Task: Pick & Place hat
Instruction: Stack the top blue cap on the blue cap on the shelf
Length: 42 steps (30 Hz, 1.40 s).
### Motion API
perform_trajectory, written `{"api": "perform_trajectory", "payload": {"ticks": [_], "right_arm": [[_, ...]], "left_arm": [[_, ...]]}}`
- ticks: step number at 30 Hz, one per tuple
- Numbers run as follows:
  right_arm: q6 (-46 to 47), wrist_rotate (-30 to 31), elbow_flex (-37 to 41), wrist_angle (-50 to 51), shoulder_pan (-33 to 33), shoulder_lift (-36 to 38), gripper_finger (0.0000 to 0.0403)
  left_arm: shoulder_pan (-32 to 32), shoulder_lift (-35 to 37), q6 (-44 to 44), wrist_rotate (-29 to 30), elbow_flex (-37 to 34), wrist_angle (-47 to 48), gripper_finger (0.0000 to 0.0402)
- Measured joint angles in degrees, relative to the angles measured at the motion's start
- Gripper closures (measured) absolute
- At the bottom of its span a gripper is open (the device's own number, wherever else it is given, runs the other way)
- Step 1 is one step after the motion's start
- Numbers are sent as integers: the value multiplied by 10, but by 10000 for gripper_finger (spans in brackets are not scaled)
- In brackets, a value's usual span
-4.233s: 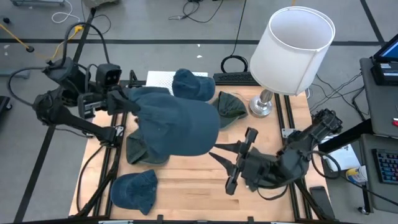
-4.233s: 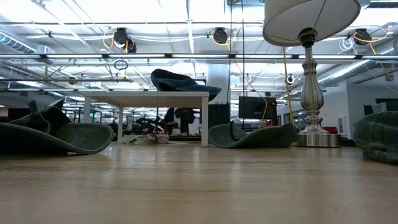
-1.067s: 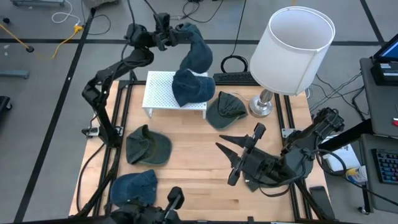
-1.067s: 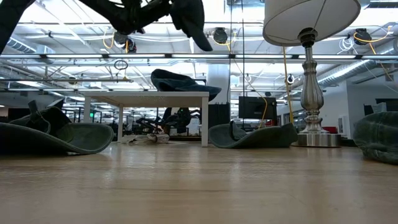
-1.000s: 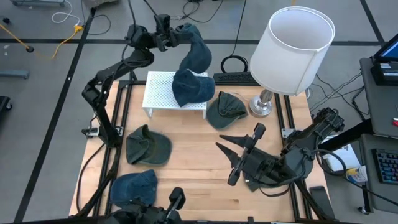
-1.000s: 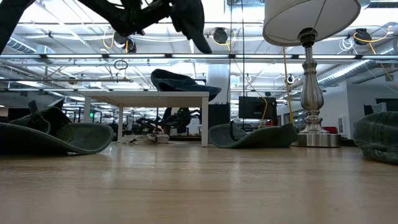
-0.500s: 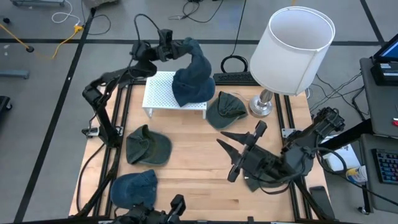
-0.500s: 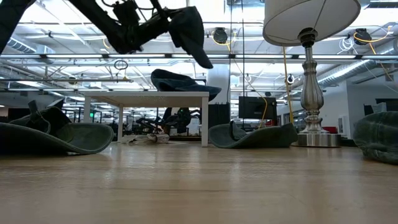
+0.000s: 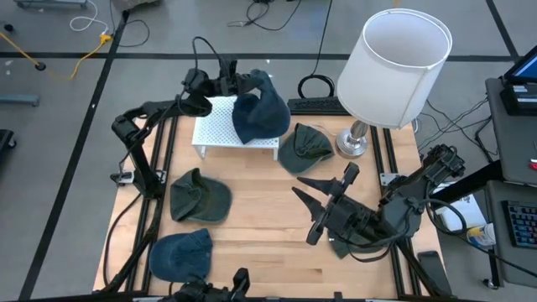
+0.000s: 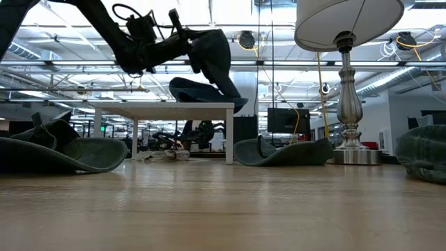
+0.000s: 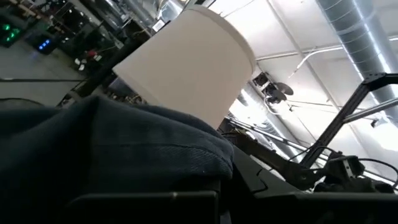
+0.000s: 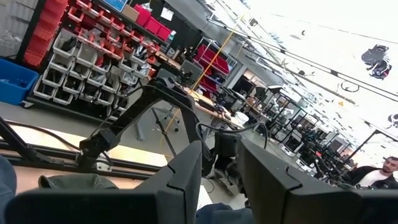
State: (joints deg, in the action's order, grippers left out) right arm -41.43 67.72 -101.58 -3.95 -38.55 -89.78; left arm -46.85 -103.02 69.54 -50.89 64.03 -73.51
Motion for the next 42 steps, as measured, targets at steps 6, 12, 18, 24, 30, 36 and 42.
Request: {"api": "perform_trajectory", "payload": {"ticks": [6, 12, 18, 24, 30, 36, 42], "right_arm": [[2, -1, 0, 4, 0, 0, 303], [17, -2, 0, 9, 0, 0, 303], [17, -3, 0, 10, 0, 0, 303], [17, -5, 0, 10, 4, 0, 303], [37, -35, 0, 26, 15, 0, 303], [56, -65, 0, 30, 26, 0, 303], [65, -65, 0, 34, 26, 0, 303]], "left_arm": [[-3, 0, -4, -4, -30, 7, 400], [-15, 0, -6, -30, -39, 23, 400], [-43, 5, 24, -64, -39, 25, 400], [-66, 27, 26, -111, -39, 36, 400], [-81, 64, -50, -148, -39, 178, 400], [-82, 95, -218, -141, -39, 399, 400], [-101, 114, -291, -114, -39, 498, 400]]}}
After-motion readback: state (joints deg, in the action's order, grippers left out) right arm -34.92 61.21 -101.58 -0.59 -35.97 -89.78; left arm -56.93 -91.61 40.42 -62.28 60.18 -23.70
